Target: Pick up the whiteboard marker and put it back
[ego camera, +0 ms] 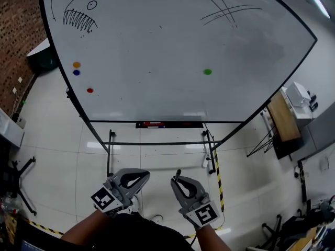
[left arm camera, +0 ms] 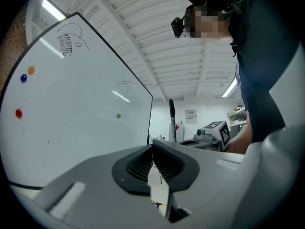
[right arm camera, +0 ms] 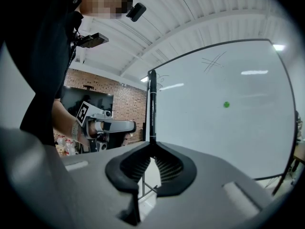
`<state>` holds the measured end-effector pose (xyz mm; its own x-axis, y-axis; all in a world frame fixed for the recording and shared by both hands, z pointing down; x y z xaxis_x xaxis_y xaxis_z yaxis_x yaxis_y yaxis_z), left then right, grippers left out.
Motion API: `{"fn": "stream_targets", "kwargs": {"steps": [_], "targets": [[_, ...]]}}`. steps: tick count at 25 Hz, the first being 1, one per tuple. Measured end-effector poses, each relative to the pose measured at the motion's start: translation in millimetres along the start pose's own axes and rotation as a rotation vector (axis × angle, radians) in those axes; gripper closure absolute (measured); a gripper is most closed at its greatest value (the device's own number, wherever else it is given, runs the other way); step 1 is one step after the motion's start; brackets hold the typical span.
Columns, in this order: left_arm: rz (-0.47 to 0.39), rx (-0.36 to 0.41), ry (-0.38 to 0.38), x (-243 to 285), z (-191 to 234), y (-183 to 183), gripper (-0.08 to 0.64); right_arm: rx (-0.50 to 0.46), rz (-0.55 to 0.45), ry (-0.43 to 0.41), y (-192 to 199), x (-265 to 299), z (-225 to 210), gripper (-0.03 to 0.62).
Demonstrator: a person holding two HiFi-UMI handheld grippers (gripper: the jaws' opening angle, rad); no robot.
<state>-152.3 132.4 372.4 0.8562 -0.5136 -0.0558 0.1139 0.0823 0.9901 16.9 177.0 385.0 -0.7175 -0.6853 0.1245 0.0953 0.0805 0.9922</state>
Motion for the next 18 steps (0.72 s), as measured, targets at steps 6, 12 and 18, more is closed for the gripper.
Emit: {"fn": "stream_targets", "kwargs": {"steps": [6, 12, 18], "targets": [[0.004, 0.011, -0.001, -4.0, 6.0, 2.6, 0.558, -0.003, 0.011, 0.019, 0.0, 5.4, -0.3, 0.566], [0.022, 0.007, -0.009, -8.5, 12.5, 7.3, 0.558, 0.015, 0.004, 0.027, 1.5, 11.3, -0.3, 0.566], [0.033, 0.005, 0.001, -2.6, 32.6, 8.9, 0.558, 0.025, 0.026, 0.042, 6.3, 25.8, -7.6, 0.566]]}}
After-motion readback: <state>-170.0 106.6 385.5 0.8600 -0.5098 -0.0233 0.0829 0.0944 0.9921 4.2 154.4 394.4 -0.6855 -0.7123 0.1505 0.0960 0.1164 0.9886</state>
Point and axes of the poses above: the fingertips, and each gripper's own axes: x forward along the fingers, z to its left, y out of its underside, the point moved 6 cm from there along -x, backward along the fingers, and after that the axes turned 7 degrees about -y, right-handed, at the moved point
